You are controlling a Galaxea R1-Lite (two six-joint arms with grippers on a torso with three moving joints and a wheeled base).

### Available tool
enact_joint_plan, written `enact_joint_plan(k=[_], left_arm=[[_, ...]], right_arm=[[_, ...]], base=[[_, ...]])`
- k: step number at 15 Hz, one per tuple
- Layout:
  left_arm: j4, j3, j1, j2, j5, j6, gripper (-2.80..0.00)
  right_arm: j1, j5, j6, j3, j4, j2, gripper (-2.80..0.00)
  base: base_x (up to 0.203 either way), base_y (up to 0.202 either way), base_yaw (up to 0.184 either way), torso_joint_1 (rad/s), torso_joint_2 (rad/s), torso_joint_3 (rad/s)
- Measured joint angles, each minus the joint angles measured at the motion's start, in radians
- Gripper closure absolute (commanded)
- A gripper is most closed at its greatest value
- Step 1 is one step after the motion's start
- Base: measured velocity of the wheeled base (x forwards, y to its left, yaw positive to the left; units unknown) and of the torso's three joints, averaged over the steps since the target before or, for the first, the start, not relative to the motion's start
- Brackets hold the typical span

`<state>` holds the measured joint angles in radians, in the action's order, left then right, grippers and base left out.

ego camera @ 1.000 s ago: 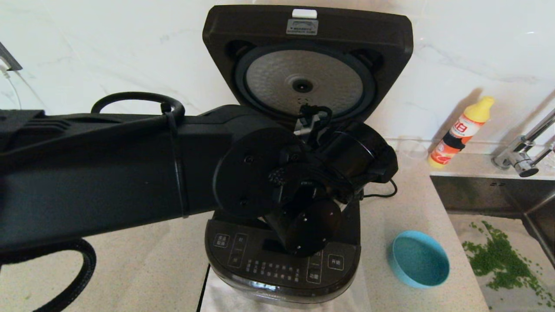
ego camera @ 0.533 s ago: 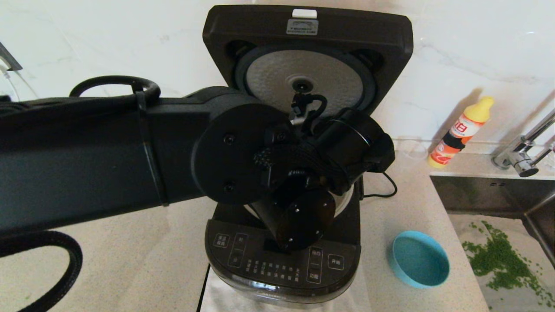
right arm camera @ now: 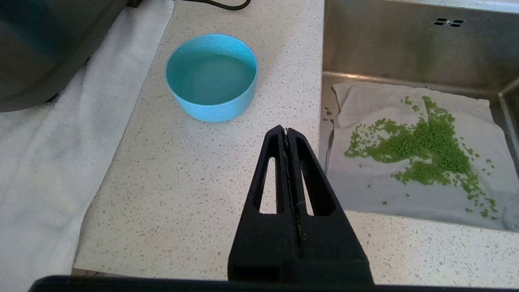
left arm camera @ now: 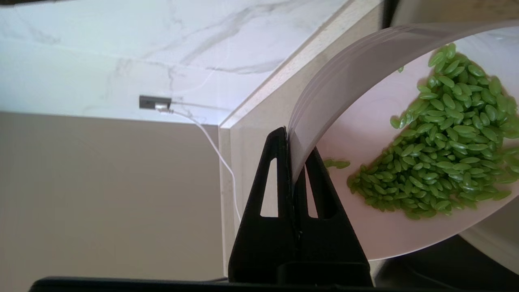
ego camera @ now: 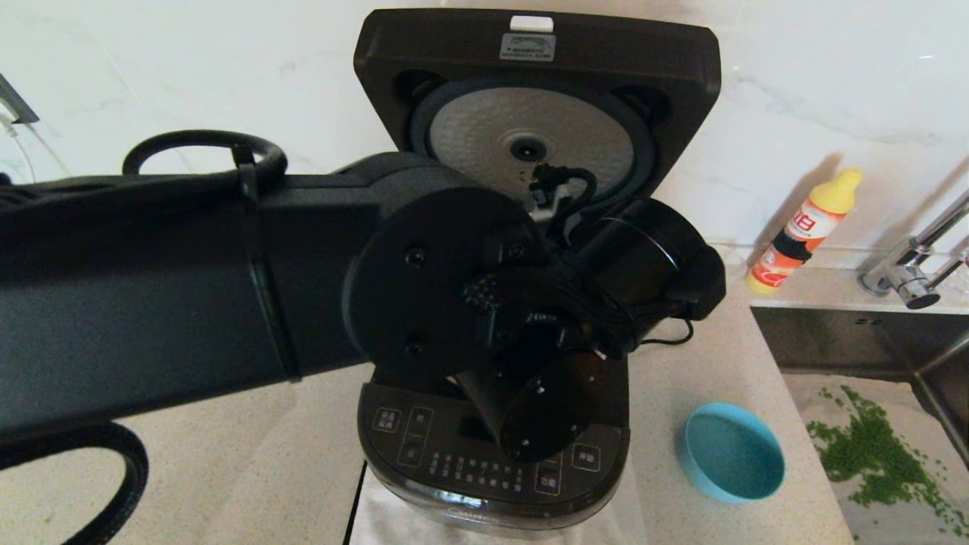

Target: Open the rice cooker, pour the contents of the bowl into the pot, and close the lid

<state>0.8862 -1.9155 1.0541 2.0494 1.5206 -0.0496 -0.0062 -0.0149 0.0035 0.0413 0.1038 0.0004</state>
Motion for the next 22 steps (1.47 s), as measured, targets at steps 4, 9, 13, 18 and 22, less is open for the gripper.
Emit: enact_joint_plan(k=[4,9,13,18,22], left_arm=[[0.002,0.004,0.012,0.031,0.0,0.0,0.0],[0.032,0.007,0.013,0.075,0.001,0.004,0.0],[0.035,0.006,0.012,0.098,0.001,0.004,0.0],[0.031,0.001,0.008,0.085,0.0,0.022,0.0],[0.037,-0.003,0.008,0.037,0.0,0.011,0.0]], right_arm=[[0.0,0.0,0.0,0.0,0.0,0.0,0.0],[0.0,0.0,0.0,0.0,0.0,0.0,0.0],[0.0,0.0,0.0,0.0,0.0,0.0,0.0],[0.0,0.0,0.0,0.0,0.0,0.0,0.0],[0.0,0.0,0.0,0.0,0.0,0.0,0.0]], base=[[0.0,0.0,0.0,0.0,0.0,0.0],[0.0,0.0,0.0,0.0,0.0,0.0],[0.0,0.0,0.0,0.0,0.0,0.0],[0.0,0.0,0.0,0.0,0.0,0.0],[0.0,0.0,0.0,0.0,0.0,0.0]])
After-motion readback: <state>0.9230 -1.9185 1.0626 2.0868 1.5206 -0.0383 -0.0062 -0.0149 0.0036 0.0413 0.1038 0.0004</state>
